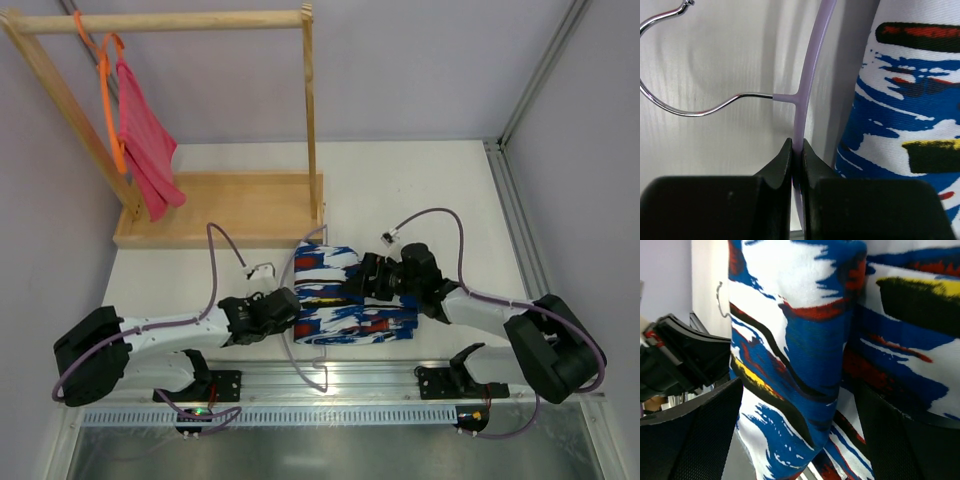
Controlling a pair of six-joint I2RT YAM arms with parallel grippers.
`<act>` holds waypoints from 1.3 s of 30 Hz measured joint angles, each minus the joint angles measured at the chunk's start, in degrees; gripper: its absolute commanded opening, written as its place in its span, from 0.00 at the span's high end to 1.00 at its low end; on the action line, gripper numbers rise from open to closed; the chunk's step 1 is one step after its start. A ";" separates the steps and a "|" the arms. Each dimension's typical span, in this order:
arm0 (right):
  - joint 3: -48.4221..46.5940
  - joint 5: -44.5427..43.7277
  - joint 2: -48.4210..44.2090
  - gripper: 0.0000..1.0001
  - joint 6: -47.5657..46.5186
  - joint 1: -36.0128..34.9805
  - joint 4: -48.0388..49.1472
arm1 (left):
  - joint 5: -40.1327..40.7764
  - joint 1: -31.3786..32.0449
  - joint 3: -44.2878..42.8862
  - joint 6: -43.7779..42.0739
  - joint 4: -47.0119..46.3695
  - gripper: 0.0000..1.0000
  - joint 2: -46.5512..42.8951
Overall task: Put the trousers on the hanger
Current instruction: Place trousers on hanger
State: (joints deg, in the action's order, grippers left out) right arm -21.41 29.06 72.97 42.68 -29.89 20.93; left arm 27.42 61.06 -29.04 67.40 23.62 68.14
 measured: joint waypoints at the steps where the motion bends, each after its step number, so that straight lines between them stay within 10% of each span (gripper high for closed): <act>1: 0.33 -1.14 0.39 0.09 0.31 -0.79 -0.02 | -0.09 0.00 0.02 0.00 -0.28 1.00 -0.22; 5: -0.50 -4.63 2.99 0.17 1.42 -6.54 0.02 | -0.22 0.00 0.22 0.15 -1.27 1.00 -1.60; 10: -4.59 -7.58 6.67 0.83 3.41 -12.92 0.00 | 0.31 0.00 0.35 1.29 0.72 1.00 -4.11; 13: -8.26 -8.37 8.83 0.96 4.74 -15.41 -0.07 | 2.03 0.00 0.22 1.66 4.96 1.00 -6.58; 25: -31.36 -11.56 13.53 0.96 7.08 -25.31 -7.21 | 5.88 0.00 -1.62 2.82 17.55 1.00 -20.55; 39: -30.45 -12.26 12.79 0.96 4.90 -27.82 -9.25 | 5.31 0.00 -0.81 3.32 21.18 1.00 -19.12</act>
State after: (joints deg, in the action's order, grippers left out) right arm -51.86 16.80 85.76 47.57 -57.71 11.68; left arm 32.73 61.06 -29.85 70.72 44.80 49.01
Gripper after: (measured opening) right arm 0.080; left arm 0.048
